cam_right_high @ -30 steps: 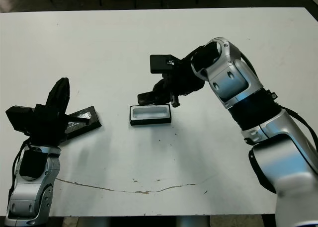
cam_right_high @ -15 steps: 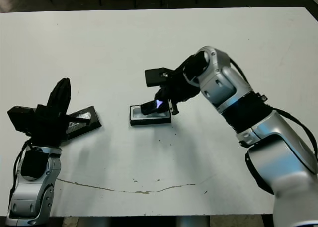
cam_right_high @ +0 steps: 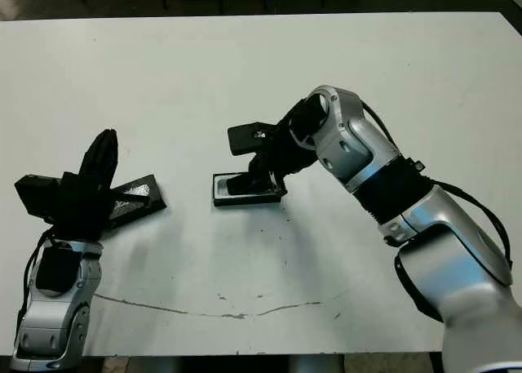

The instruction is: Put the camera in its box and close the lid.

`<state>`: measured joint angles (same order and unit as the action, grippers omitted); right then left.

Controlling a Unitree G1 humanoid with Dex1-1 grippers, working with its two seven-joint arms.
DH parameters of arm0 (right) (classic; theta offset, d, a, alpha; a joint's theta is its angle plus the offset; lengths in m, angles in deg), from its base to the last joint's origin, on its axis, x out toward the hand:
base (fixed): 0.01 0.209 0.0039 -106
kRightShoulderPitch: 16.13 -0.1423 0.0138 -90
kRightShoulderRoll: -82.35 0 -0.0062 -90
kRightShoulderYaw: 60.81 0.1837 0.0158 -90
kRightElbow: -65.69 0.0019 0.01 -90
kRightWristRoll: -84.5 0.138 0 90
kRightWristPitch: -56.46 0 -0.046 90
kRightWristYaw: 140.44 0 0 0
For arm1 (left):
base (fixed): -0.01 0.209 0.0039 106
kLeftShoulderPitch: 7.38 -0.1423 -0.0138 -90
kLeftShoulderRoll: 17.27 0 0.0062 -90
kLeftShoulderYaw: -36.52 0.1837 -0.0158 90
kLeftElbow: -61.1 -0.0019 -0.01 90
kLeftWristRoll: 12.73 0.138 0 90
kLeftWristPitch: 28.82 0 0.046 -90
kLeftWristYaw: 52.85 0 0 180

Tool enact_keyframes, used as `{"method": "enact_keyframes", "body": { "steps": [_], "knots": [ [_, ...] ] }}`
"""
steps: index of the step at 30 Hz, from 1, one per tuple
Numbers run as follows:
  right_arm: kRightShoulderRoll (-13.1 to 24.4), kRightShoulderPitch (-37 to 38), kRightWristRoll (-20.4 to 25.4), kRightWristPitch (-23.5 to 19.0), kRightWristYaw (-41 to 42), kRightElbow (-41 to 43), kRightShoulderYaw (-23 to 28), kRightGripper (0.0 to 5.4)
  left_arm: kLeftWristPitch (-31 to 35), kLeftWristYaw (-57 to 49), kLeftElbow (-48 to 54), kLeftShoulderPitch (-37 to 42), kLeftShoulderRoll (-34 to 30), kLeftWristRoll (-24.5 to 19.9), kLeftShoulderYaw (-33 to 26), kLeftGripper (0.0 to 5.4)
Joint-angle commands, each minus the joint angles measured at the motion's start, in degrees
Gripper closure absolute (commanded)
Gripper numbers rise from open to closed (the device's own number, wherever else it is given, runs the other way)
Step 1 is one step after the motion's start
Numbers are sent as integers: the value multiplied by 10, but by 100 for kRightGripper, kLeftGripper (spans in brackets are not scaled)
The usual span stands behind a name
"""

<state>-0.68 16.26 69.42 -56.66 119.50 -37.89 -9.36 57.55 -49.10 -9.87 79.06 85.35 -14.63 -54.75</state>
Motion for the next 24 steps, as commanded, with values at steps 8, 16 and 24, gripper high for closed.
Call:
{"method": "enact_keyframes", "body": {
  "steps": [8, 16, 24],
  "knots": [
    [-14, 12, -23, -68, 4, 34, -28, 467, -2, -6, -9, -14, 9, 7, 5, 540],
    [-22, 25, -25, -61, -11, 33, -35, 467, 1, -10, -5, -21, 16, 7, 9, 540],
    [-35, 30, -28, -81, -21, 32, -40, 467, -3, -13, -5, -26, 17, 6, 12, 540]
  ]
}}
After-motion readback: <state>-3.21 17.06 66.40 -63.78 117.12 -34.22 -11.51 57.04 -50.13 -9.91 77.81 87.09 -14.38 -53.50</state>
